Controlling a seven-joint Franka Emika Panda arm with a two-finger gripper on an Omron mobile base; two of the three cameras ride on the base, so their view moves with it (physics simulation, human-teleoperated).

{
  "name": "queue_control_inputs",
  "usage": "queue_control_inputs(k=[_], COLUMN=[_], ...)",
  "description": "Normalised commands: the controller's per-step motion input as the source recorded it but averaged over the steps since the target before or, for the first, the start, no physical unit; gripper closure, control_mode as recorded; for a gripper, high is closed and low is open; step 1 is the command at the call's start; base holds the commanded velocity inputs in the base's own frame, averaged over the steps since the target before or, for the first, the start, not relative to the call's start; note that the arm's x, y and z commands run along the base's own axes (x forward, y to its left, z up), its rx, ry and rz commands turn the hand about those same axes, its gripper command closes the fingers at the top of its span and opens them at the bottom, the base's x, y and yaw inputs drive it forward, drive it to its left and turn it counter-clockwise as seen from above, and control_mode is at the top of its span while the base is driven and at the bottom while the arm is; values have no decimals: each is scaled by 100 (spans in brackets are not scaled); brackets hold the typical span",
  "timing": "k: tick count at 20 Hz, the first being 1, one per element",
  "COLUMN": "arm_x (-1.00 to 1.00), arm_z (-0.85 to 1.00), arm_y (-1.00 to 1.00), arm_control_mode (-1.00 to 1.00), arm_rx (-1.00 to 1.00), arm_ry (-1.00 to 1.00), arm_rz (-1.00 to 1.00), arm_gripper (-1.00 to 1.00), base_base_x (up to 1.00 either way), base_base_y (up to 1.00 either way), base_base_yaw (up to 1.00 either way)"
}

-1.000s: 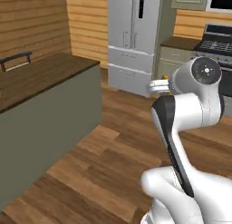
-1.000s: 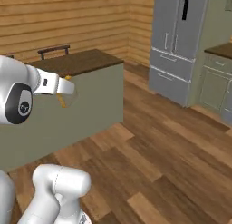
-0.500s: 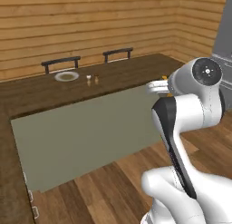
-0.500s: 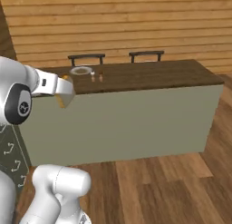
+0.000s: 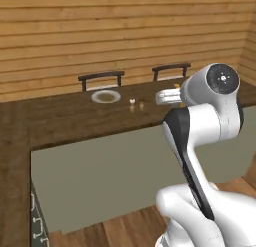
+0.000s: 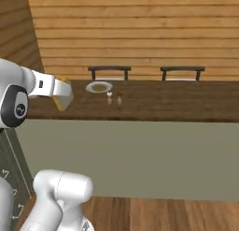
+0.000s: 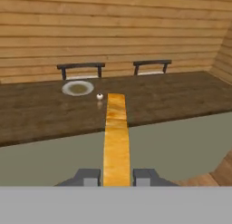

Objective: Start the toaster. Once the lever pops up, take the bread to the plate on the dining counter.

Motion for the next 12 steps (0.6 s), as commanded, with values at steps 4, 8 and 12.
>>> queue_control_inputs(k=[4, 8, 12], arm_x=[0, 0, 0], arm_z=[0, 0, 0], arm_y=[0, 0, 0], arm_control_mode=[100, 100, 100], arm_rx=[0, 0, 0], arm_ry=[0, 0, 0], arm_rz=[0, 0, 0], arm_gripper=[100, 100, 100], base_base_x=[100, 100, 71], base_base_y=[-55, -9, 0], base_base_yaw=[12, 8, 19])
